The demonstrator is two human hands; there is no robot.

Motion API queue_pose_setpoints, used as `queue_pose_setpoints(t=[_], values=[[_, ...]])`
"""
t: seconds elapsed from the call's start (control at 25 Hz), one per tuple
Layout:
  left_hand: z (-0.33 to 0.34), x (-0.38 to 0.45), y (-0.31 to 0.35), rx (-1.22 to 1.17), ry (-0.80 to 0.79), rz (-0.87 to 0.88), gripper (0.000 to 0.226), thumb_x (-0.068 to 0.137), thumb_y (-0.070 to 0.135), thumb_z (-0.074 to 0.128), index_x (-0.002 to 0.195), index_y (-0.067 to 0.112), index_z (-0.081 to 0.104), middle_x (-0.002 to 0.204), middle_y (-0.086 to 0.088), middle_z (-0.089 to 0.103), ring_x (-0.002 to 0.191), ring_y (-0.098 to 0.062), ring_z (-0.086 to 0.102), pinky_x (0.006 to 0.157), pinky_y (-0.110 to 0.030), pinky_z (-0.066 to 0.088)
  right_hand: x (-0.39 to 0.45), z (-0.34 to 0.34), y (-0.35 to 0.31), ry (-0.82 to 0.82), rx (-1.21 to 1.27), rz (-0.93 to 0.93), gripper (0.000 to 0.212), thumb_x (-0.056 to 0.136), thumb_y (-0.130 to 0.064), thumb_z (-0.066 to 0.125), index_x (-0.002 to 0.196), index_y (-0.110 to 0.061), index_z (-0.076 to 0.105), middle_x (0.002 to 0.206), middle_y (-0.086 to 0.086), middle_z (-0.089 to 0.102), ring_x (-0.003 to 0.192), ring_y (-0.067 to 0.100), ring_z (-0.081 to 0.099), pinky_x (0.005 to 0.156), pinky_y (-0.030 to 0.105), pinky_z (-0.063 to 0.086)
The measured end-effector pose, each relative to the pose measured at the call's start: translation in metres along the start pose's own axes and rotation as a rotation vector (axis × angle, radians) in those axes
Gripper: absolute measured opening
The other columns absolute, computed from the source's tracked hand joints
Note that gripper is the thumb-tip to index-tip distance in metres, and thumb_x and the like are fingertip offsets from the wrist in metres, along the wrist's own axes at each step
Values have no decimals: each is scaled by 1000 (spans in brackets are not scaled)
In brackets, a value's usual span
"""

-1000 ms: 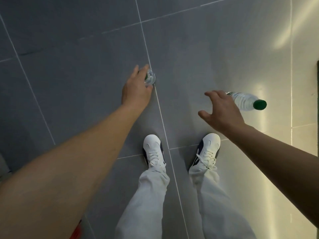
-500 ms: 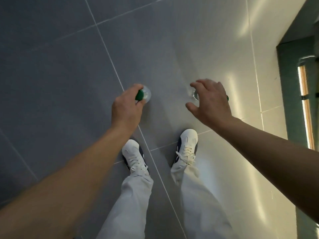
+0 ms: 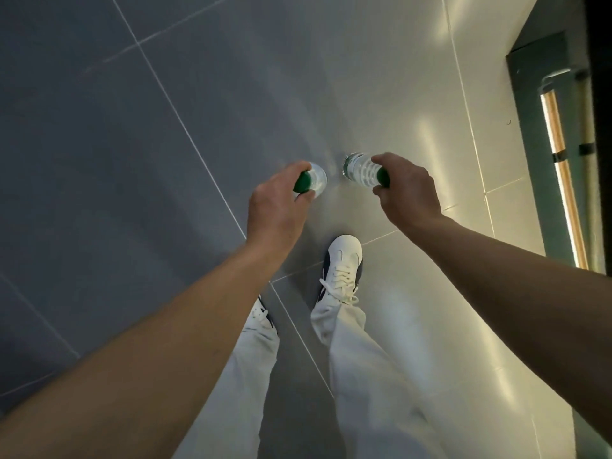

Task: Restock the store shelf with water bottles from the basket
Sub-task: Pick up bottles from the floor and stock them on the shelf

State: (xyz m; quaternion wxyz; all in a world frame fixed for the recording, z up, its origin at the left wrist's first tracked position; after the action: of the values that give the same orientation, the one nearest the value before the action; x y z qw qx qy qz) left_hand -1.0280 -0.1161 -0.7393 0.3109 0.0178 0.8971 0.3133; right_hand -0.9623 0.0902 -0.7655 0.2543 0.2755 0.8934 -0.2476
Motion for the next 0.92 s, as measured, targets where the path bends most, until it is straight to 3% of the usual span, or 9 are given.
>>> queue_pose_setpoints(t=[0.12,0.28,0.48,0.6,0.68,0.76,0.92], values=[[-23,-23,12,-13,21,-26,36,88,14,67,123,24,63,109,0,69,97,-24,62,85,-30,48,-23,-21,-17,3,18,-54,43,86,-8,71,126,-17,59,121,8,67,104,31,63,85,33,47],[-84,-65,21,-55,99,-73,36,88,14,67,122,24,64,102,-3,68,89,-26,60,78,-30,46,-71,-65,-64,-15,23,-163,42,85,-7,72,125,-15,60,118,8,69,101,30,64,80,26,42],[-182,-141,21,-96,199,-158,37,85,17,67,121,26,64,101,-3,71,89,-26,61,74,-29,43,-136,-123,-157,-64,-18,-292,41,86,-6,69,124,-18,59,116,5,69,100,28,64,80,30,45],[-240,-211,22,-106,280,-208,37,85,18,67,121,26,64,94,-3,70,81,-25,58,68,-26,37,-187,-153,-220,-80,-68,-428,41,86,-7,70,124,-18,60,116,4,69,100,28,64,77,26,41],[-270,-264,23,-115,328,-238,35,85,19,69,119,25,64,88,-4,68,81,-30,61,68,-29,42,-226,-168,-259,-91,-95,-536,40,86,-7,71,124,-15,60,116,8,69,98,30,65,76,27,43],[-296,-325,21,-139,416,-286,36,84,18,71,119,22,65,97,-6,72,87,-32,64,74,-33,48,-275,-179,-297,-126,-119,-668,40,86,-7,72,124,-13,61,114,11,70,96,31,66,75,28,45],[-317,-458,11,-233,679,-451,34,82,17,73,116,20,67,101,-4,73,90,-30,66,74,-30,45,-377,-180,-350,-265,-205,-931,40,86,-10,72,124,-14,60,112,12,70,97,32,65,77,35,51]])
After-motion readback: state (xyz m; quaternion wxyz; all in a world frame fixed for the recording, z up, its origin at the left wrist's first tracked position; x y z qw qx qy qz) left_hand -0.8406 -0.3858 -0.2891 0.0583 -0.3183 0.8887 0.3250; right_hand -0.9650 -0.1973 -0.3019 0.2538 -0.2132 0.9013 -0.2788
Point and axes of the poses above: each hand's wrist, its own x-axis towards the middle knuckle, its own z-axis out of the palm, y = z × x, the point moved 8 cm from there along x, towards the middle knuckle
